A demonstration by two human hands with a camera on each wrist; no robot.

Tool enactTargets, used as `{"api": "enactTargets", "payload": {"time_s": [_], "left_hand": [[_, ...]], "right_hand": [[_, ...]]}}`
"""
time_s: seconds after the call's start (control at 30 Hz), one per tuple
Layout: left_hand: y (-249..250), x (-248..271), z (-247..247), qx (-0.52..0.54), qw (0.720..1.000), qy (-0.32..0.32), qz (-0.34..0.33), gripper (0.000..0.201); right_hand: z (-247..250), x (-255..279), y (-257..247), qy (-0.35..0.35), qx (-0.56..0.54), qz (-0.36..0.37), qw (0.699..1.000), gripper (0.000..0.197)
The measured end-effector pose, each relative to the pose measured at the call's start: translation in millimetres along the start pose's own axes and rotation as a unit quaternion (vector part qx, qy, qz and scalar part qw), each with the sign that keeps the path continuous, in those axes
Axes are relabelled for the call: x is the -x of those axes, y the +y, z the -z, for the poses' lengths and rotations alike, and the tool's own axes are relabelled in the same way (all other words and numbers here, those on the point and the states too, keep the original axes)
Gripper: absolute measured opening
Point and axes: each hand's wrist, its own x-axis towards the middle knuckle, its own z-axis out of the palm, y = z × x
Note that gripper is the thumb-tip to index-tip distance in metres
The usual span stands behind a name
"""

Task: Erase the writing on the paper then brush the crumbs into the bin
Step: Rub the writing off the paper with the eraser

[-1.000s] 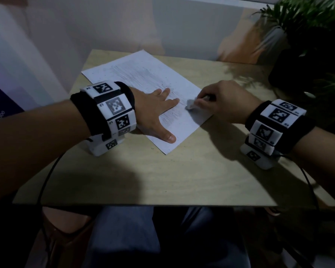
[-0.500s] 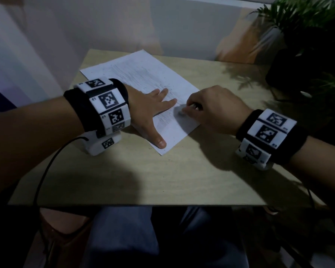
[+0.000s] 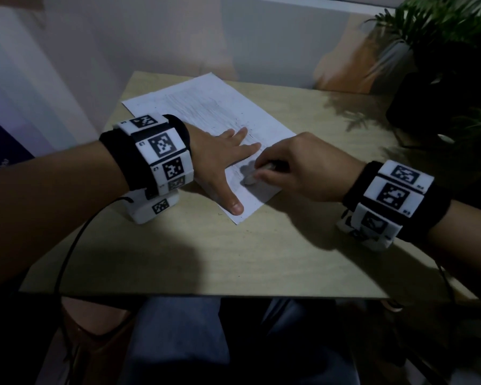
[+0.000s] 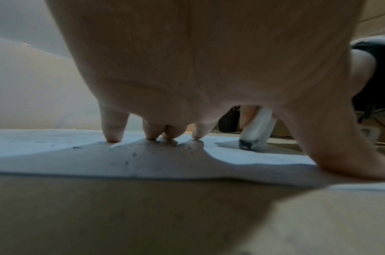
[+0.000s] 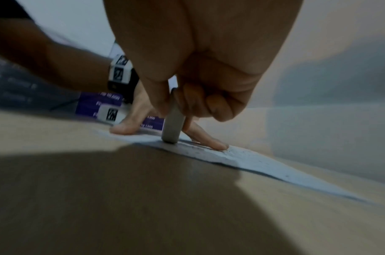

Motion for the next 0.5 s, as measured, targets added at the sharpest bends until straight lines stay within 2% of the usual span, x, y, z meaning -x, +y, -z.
{"api": "enactTargets", "payload": {"time_s": [0.07,0.17,0.2,0.4,0.5], "left_hand": [[-1.7,3.2,3.9,0.024,1.000,-0.012,-0.004,0.146],[-9.0,11.2,8.3,0.074,0.997,-0.016,-0.013,0.107],[-11.9,13.0,8.5,0.097,0.995,-0.015,-0.021,0.099],[-15.5,12.4,5.1,0.090,0.996,-0.015,-0.004,0.098],[-16.0,11.1,7.3,0.087,0.995,-0.023,-0.030,0.098]], "right_hand": [[3.4,0.1,-2.0,0.002,-0.032,-0.003,0.999,0.039],[-0.8,-0.3,-10.0,0.003,-0.048,0.003,0.999,0.023],[-2.7,-0.5,-13.0,0.003,-0.052,0.011,0.999,0.021],[5.2,2.0,-19.0,-0.080,-0.033,0.024,0.996,0.021],[4.2,-3.8,-27.6,-0.046,-0.040,0.041,0.997,0.022]]}}
